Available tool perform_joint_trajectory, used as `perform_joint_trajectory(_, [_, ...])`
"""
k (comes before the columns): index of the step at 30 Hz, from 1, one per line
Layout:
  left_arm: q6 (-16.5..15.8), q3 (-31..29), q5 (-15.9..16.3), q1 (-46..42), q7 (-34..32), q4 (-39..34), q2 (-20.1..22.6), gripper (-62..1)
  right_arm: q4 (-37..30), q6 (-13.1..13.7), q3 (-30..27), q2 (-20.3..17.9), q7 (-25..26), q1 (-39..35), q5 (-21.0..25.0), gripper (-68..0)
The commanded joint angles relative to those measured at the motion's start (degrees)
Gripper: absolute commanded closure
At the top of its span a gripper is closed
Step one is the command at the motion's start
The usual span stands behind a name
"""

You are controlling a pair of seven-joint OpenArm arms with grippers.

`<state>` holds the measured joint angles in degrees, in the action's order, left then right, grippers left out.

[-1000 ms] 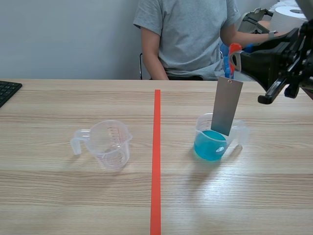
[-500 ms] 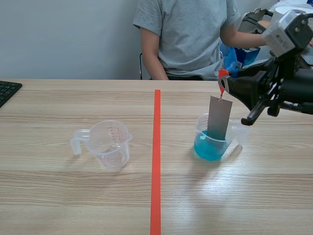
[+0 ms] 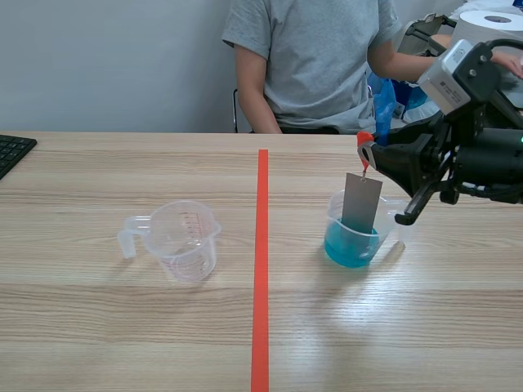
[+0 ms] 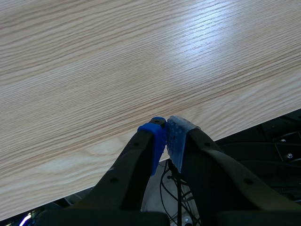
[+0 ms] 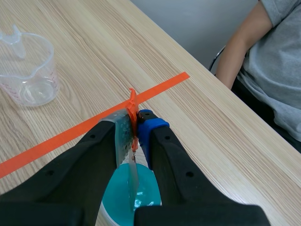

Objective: Do the redox reaction experiment.
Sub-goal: 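Hold the plate still in the solution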

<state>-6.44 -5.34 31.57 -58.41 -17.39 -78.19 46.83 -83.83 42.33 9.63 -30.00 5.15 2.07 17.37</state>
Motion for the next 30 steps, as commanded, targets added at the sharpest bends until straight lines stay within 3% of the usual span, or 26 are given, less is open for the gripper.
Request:
perform_joint_trajectory(1, [-0.3,-0.5,0.3,0.0,-0.7,-0.5,-0.6,-4.7,0.3,0.4,-0.5,-0.8,1.3,1.6,0.8,-1.5])
perform_joint_trajectory(7, [-0.3,-0.5,0.4,-1.3,-0.7,-0.5,-0.6,-4.7,1.5,0.4,-0.5,-0.8,4.0,1.6,-2.0,-1.5])
perform_joint_trajectory(30, [-0.3,-0.5,0.4,-1.9,-0.7,-0.5,-2.1,-4.7,1.8,0.4,-0.5,-0.8,4.5,1.6,-2.2,-1.5])
